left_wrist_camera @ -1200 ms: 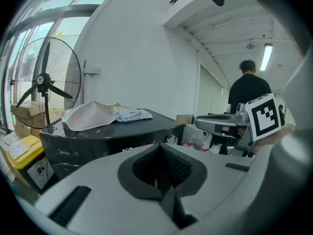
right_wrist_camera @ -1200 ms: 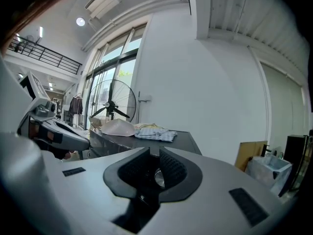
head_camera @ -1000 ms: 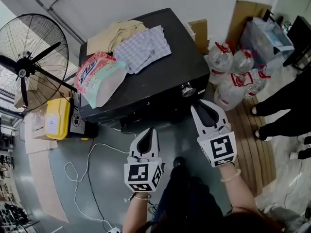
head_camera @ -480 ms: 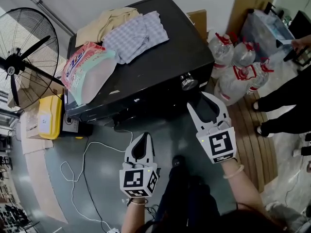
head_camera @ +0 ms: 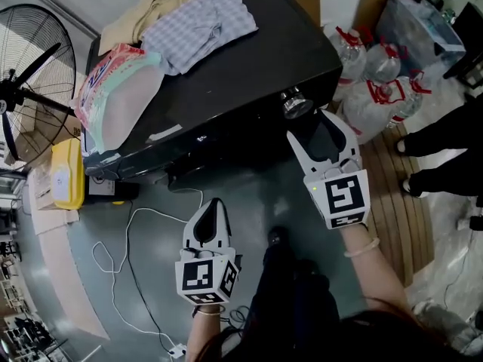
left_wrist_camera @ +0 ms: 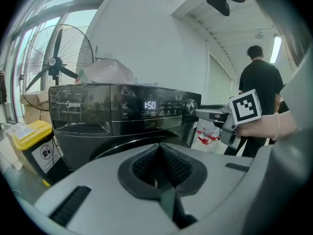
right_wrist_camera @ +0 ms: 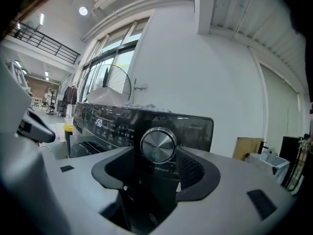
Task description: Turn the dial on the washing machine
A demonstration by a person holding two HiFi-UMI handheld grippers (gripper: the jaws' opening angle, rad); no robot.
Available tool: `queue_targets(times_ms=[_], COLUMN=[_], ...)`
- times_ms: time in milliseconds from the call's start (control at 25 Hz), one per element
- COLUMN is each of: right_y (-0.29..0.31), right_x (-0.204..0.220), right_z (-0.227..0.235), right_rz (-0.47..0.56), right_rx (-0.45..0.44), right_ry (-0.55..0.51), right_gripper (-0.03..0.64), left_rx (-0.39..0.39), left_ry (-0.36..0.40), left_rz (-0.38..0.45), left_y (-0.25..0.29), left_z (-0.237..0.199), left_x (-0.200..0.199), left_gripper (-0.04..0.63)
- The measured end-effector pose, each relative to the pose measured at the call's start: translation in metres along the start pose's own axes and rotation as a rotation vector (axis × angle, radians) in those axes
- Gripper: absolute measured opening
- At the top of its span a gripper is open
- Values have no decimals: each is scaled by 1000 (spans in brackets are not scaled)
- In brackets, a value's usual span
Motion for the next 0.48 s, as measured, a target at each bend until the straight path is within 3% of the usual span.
queue_targets(times_ms=[480], right_y=[29], right_x=[10], right_z=[4], right_rz=[1], right_rx=[47], right_ry=[32], right_gripper=[296], left_rx=[-29], left_ry=[3], left_rz=[-22], left_y=[7], left_z=[-13], left_x=[8], left_gripper=[17])
Point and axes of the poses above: the fingertips, and each gripper's own axes: y forward along the fingers, z to its right, x out of its underside, the point moved 6 cm from there along -y, backward along the fingers, and after that the axes turned 4 degrees about y, right-handed, at the moved point
